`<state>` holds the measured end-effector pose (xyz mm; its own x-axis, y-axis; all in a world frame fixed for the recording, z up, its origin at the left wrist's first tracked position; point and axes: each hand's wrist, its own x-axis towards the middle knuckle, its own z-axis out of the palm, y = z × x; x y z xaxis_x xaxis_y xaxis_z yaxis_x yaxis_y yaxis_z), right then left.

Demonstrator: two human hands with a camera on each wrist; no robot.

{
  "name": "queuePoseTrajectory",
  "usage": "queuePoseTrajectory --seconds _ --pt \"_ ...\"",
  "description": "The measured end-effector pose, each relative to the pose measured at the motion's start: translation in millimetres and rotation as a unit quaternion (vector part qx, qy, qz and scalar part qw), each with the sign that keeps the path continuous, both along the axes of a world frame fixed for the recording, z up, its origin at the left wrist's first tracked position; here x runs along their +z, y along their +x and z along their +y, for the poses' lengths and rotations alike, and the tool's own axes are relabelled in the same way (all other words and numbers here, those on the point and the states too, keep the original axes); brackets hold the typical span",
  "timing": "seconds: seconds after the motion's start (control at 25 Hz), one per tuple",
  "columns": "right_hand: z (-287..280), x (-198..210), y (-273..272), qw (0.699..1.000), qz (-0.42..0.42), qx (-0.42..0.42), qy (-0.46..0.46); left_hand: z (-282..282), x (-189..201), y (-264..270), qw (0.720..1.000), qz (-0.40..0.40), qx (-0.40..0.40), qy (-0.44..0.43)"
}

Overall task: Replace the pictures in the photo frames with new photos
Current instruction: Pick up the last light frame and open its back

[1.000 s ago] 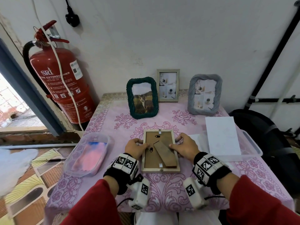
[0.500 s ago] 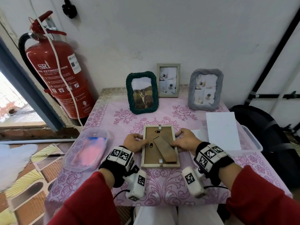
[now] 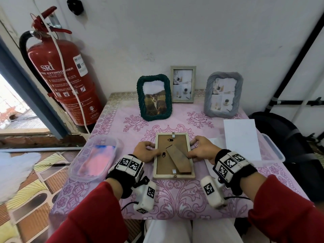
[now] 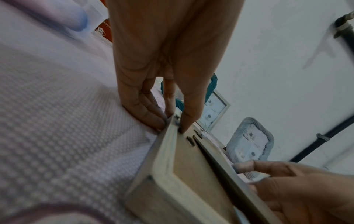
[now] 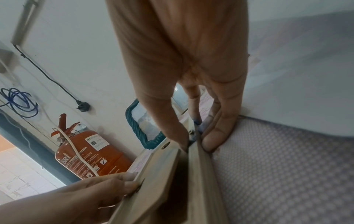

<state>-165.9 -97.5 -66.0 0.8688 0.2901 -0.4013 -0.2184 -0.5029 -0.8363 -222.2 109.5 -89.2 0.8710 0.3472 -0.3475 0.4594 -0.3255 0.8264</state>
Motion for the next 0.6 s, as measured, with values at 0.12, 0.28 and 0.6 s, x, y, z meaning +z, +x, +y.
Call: queuePoseTrajectory --seconds 0.12,0.28,0.6 --pt "-4.1 0.8 0.2 1.000 0.009 0.013 0.017 5.5 -0.2 -2.0 0.999 -0.005 -0.035 -0.003" --pt "-4.2 1.7 0.3 1.000 0.005 0.019 0.003 9.2 0.8 -4.8 0.998 -0.008 -0.064 -0.015" --pt "-5.8 2.5 -2.1 1.000 0.005 0.013 -0.003 5.1 1.5 -7.5 0.998 -0.003 -0.063 -0.021"
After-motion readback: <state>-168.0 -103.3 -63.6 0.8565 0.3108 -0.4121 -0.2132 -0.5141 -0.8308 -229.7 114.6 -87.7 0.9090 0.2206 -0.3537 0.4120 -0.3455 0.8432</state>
